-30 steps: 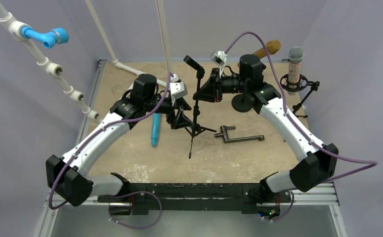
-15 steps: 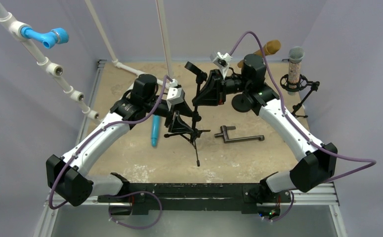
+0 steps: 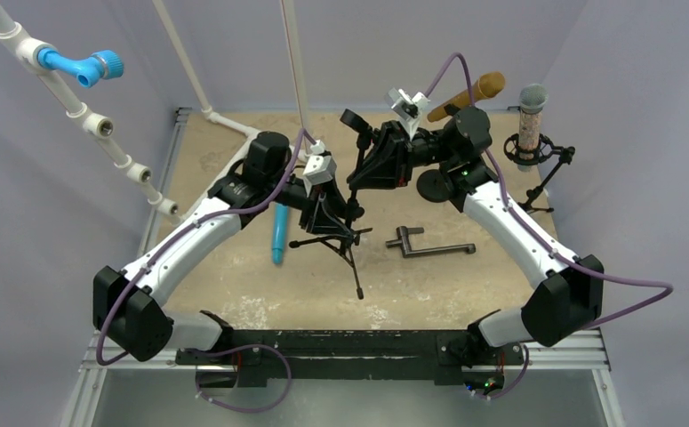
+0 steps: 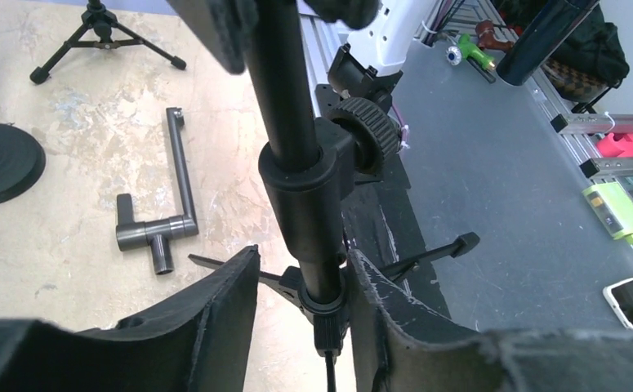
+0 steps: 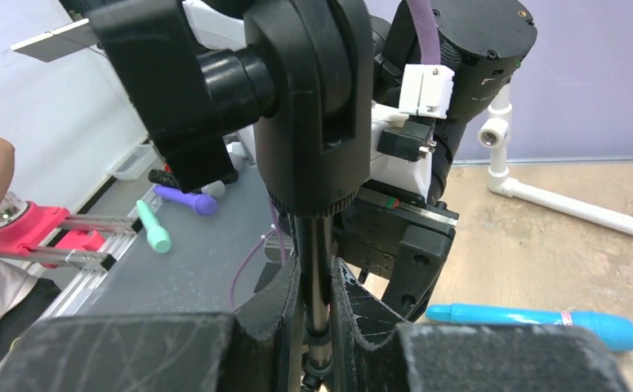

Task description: Remove the microphone from the stand

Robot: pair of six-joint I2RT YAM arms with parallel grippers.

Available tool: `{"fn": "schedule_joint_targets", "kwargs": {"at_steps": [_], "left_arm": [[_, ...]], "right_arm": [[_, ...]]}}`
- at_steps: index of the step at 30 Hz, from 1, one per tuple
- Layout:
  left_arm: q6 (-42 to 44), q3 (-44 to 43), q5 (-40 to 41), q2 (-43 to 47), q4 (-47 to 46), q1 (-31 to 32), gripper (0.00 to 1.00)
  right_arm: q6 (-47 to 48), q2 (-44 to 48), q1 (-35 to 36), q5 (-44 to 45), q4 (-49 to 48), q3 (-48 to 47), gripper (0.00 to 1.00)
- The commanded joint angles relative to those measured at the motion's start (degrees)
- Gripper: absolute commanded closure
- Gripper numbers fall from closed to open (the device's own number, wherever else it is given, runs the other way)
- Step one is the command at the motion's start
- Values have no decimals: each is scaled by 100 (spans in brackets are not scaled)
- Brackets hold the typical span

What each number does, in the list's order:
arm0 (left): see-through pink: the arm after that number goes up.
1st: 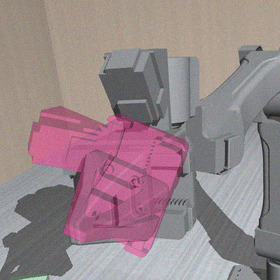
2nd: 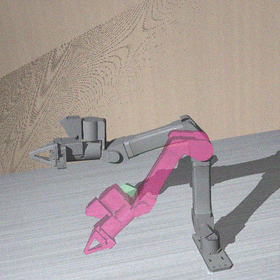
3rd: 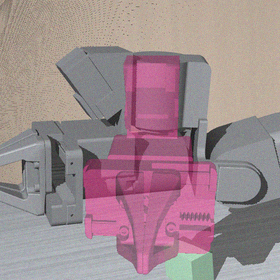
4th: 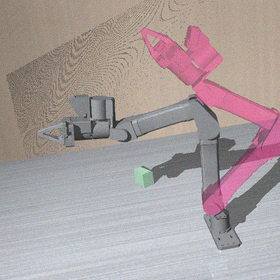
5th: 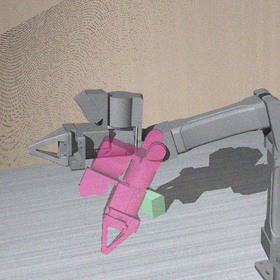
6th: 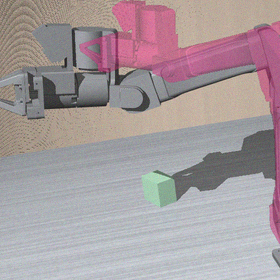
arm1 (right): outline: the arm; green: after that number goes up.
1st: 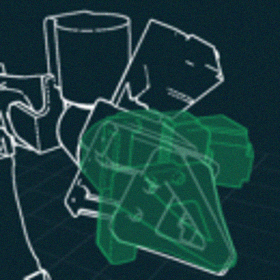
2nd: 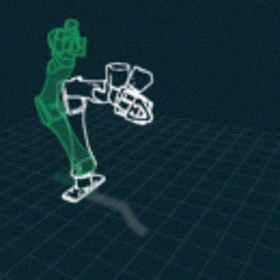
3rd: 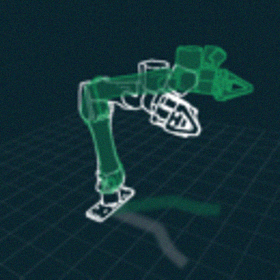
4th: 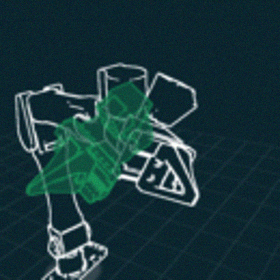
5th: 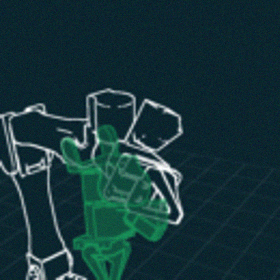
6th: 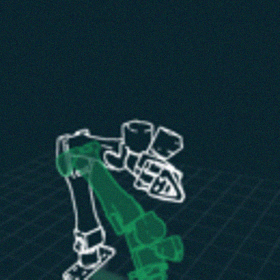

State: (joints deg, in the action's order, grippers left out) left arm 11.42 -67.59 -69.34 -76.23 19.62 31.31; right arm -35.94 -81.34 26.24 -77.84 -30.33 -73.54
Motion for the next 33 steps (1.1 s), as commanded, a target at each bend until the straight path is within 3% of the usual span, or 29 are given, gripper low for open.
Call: {"fn": "schedule_joint_targets", "kwargs": {"at_steps": [1, 11, 14, 17, 21, 23, 26, 29, 33], "left_arm": [[-194, -4, -290, -88, -425, 65, 61], [-644, -26, -420, -227, -711, 187, 68], [-646, 14, -431, -245, -702, 231, 78], [-654, 23, -463, -280, -649, 254, 98], [-755, 27, -355, -254, -608, 261, 100], [-882, 42, -224, -208, -607, 260, 100], [-1065, 108, -44, -95, -754, 245, 100], [-1341, 157, 156, 18, -923, 212, 100], [-1869, 180, 541, 169, -1198, 53, 100]], "right_arm": [[-436, 139, -7, -5, -713, -26, 100], [324, 215, -1, 138, 315, -49, 100], [347, 228, 1, 146, 344, -55, 100], [393, 242, 2, 163, 420, -54, 100], [679, 290, 1, 279, 856, -78, 100], [1290, 351, 2, 507, 1791, -210, 98], [2810, 390, 4, 1141, 3771, -668, 78], [3042, 449, -3, 1716, 4181, -748, 54], [3124, 498, 4, 2061, 4450, -729, 38]]}}
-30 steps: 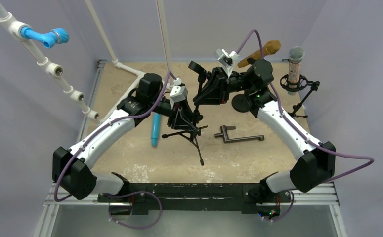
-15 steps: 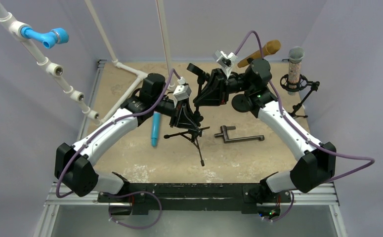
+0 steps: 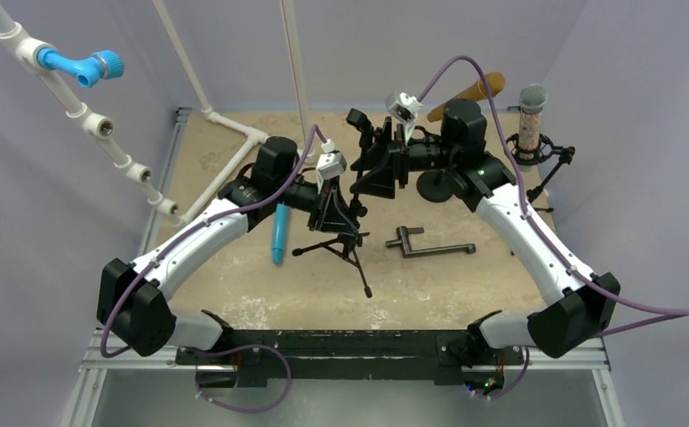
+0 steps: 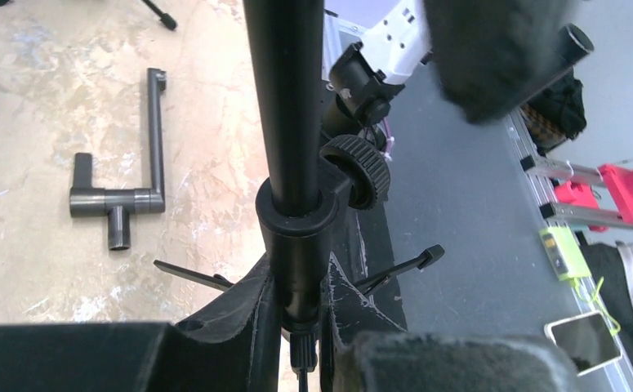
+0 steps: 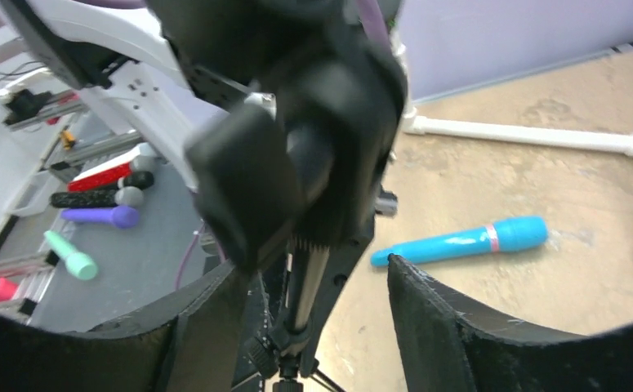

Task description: Remove the microphone from the stand

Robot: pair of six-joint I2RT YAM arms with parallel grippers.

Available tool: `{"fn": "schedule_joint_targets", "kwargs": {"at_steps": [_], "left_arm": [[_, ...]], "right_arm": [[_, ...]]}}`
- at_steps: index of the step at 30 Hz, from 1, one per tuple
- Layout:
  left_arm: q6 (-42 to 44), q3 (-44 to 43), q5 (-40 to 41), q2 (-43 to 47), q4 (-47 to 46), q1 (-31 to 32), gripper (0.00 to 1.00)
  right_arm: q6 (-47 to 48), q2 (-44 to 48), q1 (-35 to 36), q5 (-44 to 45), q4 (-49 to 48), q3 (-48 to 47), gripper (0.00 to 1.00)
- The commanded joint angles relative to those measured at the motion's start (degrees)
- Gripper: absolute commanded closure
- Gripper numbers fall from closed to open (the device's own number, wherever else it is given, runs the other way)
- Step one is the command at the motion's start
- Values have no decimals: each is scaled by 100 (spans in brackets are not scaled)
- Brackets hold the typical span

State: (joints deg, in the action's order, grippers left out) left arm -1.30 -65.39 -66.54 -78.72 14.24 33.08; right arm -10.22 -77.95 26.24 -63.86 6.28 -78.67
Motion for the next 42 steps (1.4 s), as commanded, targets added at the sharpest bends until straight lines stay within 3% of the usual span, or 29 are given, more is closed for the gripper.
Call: {"fn": "schedule_joint_targets", "kwargs": {"at_steps": [1, 4, 9, 19, 37, 42], "left_arm": [[-712, -31, 354, 464, -739, -190, 100], [-967, -59, 794, 589, -774, -373, 100], [-818, -521, 1667, 598, 261, -409, 100], [-1172, -620, 3399, 721, 691, -224, 100], [-1243, -608, 3658, 713, 642, 40, 100], [-1238, -563, 3675, 679, 555, 84, 100]], "right_arm": [[573, 173, 2, 724, 850, -210, 36], [679, 222, -2, 928, 1065, -174, 33], [654, 289, 3, 1214, 1135, -1, 32], [89, 169, 3, 1426, 755, 223, 39], [-165, -203, 111, 1605, 435, 379, 44], [-182, -273, 163, 1583, 375, 405, 55]]}}
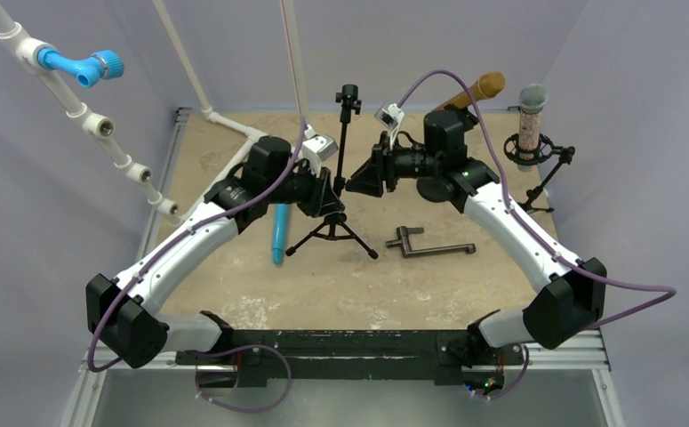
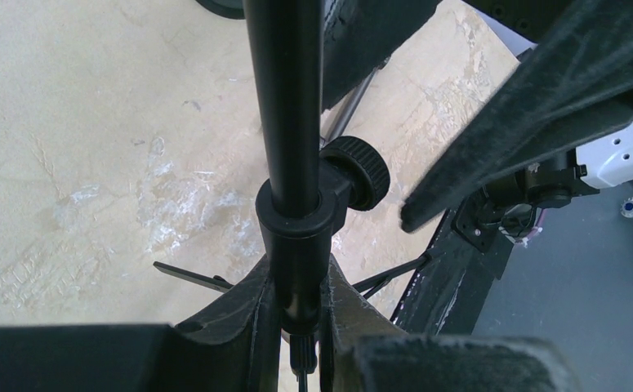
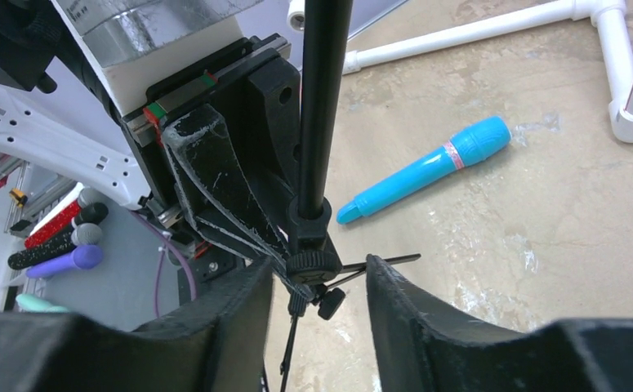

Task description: Remove the microphone from the stand

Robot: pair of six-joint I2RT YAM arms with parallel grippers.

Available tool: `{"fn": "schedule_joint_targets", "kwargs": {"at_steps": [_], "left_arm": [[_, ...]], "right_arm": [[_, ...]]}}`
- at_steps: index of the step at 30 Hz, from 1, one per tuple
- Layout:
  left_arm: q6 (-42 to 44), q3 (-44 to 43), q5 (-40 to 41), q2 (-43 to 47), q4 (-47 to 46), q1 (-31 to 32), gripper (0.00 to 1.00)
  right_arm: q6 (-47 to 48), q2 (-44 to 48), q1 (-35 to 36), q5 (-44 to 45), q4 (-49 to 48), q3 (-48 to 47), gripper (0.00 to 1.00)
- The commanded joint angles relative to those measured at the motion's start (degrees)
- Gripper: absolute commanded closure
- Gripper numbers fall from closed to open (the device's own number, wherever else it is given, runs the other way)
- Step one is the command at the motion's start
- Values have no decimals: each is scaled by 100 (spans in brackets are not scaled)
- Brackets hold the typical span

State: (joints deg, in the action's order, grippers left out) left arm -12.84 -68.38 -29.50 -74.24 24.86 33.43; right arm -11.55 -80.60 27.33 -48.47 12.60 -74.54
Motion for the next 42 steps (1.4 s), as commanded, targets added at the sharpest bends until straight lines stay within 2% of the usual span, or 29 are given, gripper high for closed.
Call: {"fn": "schedule_joint_targets", "kwargs": {"at_steps": [1, 6, 12, 18, 24, 32, 37, 39, 42], "left_arm": [[-86, -268, -25, 231, -508, 47, 100], [-105, -299, -39, 221, -517, 49, 100], [-125, -281, -46, 209, -534, 48, 100], [-311, -154, -440, 266, -770, 41, 100], [-481, 216, -1247, 428, -1181, -52, 100], [-1037, 305, -2351, 420, -1771, -303, 100], [-1107, 299, -2525, 456, -1850, -461, 100], [-1098, 299, -2530, 464, -1861, -528, 100], [-1060, 320, -2513, 495, -1845, -618, 100]], "right_arm": [[-52, -17, 65, 33, -266, -8, 58], [-50, -36, 120, -50, -334, 46, 75], [225, 22, 182, 43, -218, 132, 84], [1991, 126, 445, 1054, 940, -269, 93], [3445, 283, 696, 2364, 1442, -536, 97], [4728, 325, 1245, 3847, 1523, -547, 98], [5007, 347, 1443, 4127, 1379, -304, 97], [5097, 350, 1524, 4238, 1323, -207, 94], [5121, 360, 1581, 4328, 1289, -139, 81]]}}
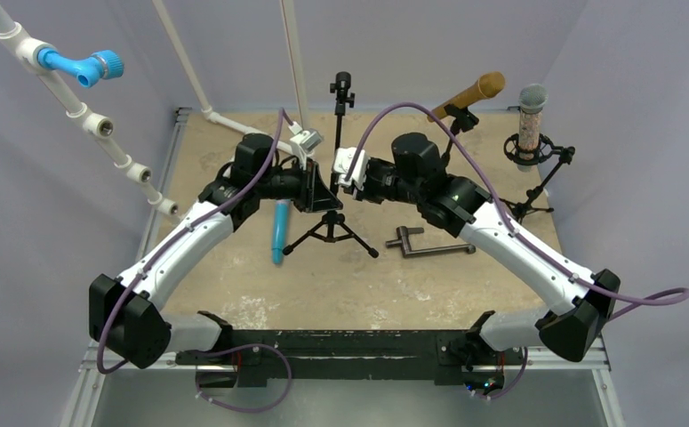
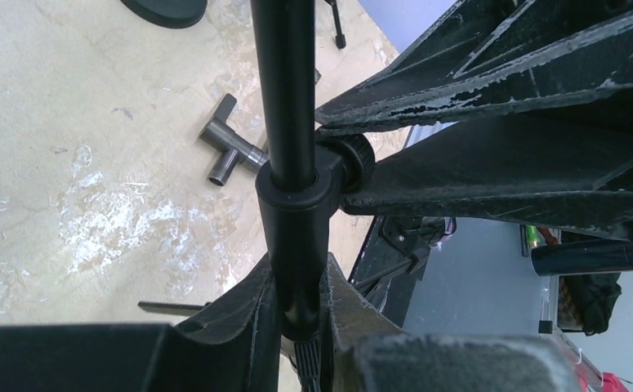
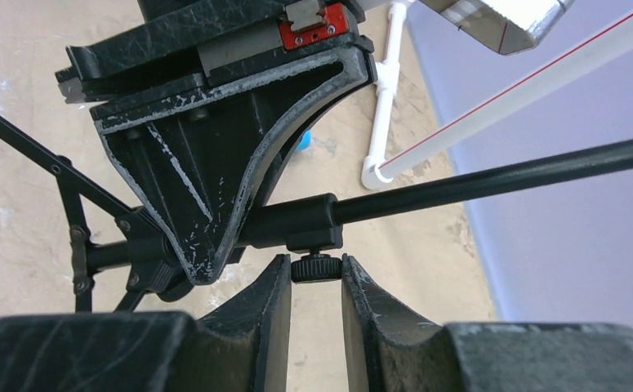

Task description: Remove the microphone from the stand

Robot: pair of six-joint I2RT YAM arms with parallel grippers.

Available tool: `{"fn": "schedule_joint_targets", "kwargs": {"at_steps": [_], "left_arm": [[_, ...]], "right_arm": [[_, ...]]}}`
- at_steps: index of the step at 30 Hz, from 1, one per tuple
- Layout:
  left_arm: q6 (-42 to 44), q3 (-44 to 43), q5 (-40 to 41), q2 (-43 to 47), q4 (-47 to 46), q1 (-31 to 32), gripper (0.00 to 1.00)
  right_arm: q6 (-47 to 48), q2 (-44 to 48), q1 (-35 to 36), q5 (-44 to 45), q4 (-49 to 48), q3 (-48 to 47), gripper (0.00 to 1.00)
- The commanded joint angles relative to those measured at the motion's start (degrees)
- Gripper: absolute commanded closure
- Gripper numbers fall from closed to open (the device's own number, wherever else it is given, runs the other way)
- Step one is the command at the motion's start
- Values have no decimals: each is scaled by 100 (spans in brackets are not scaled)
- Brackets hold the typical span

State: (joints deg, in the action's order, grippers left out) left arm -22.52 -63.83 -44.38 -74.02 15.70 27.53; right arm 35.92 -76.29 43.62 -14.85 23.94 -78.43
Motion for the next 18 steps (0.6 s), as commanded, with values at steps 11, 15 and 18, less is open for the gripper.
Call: {"fn": "schedule_joint_targets", "kwargs": {"at_steps": [11, 15, 18], "left_arm": [[621, -29, -481, 675, -508, -77, 100], [808, -24, -176, 733, -352, -81, 100], [914, 9, 100, 758, -290, -81, 100]], "right_arm": [[-925, -9, -286, -374, 619, -323, 40], [-1405, 70, -583, -1344, 737, -479, 39], [-1922, 158, -895, -2209, 725, -560, 39]]}}
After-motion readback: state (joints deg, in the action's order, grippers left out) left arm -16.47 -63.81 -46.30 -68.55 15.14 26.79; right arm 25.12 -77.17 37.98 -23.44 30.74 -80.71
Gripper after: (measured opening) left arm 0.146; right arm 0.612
